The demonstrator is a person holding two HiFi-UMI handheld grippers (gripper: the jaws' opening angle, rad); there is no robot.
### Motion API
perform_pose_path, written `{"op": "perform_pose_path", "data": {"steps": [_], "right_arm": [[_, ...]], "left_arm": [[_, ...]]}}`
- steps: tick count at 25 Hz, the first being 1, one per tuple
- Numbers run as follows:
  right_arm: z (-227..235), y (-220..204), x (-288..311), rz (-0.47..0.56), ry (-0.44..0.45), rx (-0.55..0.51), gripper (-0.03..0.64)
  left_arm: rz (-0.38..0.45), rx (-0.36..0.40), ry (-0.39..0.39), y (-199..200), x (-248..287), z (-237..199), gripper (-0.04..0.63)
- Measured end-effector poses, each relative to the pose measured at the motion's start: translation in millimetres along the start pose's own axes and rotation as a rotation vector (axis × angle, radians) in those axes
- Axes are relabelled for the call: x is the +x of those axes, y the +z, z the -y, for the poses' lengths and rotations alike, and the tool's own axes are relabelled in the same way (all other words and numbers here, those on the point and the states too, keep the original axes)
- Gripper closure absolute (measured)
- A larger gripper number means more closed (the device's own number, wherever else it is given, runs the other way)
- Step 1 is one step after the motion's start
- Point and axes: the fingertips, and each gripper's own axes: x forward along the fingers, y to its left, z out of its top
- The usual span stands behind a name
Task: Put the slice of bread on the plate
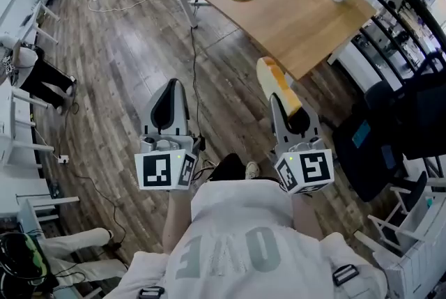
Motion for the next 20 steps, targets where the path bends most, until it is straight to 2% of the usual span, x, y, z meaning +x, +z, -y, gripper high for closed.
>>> {"op": "perform_pose_path", "data": {"steps": [5,10,16,20], "right_arm": [[7,-9,6,-0.022,0.011,0.017,0.522],[20,-12,25,-0.009,0.006,0.007,0.522],[27,-12,60,-0.013,0.014,-0.031,0.522],[35,-8,99,-0.011,0.007,-0.037,0.522]], "left_arm": [[-0.011,0.027,0.041,-2,4,-10,0.586],[0.010,0.024,0.044,-9,24,-14,0.586],[0.048,-0.020,0.035,-28,69,-29,0.586],[0.058,-0.064,0.003,-38,106,-38,0.586]]}}
